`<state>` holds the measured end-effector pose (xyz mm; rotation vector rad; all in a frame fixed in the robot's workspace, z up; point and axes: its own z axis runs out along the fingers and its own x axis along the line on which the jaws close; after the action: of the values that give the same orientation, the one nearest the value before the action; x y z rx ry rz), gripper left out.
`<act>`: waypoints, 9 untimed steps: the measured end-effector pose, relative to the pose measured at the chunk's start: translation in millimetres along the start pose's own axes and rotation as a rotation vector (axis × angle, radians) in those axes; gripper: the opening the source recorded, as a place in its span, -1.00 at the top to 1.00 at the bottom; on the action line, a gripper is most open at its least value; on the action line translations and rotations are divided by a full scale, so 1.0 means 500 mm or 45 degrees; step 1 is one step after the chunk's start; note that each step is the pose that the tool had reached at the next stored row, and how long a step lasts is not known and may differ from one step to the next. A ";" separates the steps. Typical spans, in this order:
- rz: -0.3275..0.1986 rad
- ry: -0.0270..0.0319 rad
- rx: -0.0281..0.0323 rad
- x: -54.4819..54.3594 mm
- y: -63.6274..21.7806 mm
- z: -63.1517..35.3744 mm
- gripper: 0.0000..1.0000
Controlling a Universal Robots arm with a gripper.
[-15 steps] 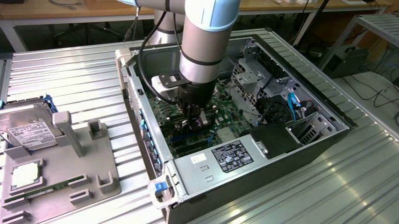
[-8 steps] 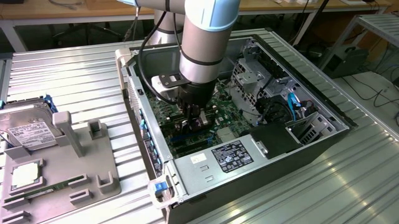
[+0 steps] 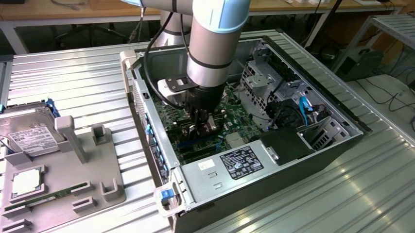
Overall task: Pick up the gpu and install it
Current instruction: 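Insert the gpu into the slot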
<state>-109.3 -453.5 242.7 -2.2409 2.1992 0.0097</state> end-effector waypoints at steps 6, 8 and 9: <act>0.000 -0.0002 0.0000 0.000 0.000 -0.003 0.44; 0.000 -0.0001 0.0000 0.000 0.000 -0.004 0.44; 0.000 0.0000 0.0000 0.000 0.000 -0.004 0.44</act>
<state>-109.3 -453.5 244.5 -2.2409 2.1991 0.0097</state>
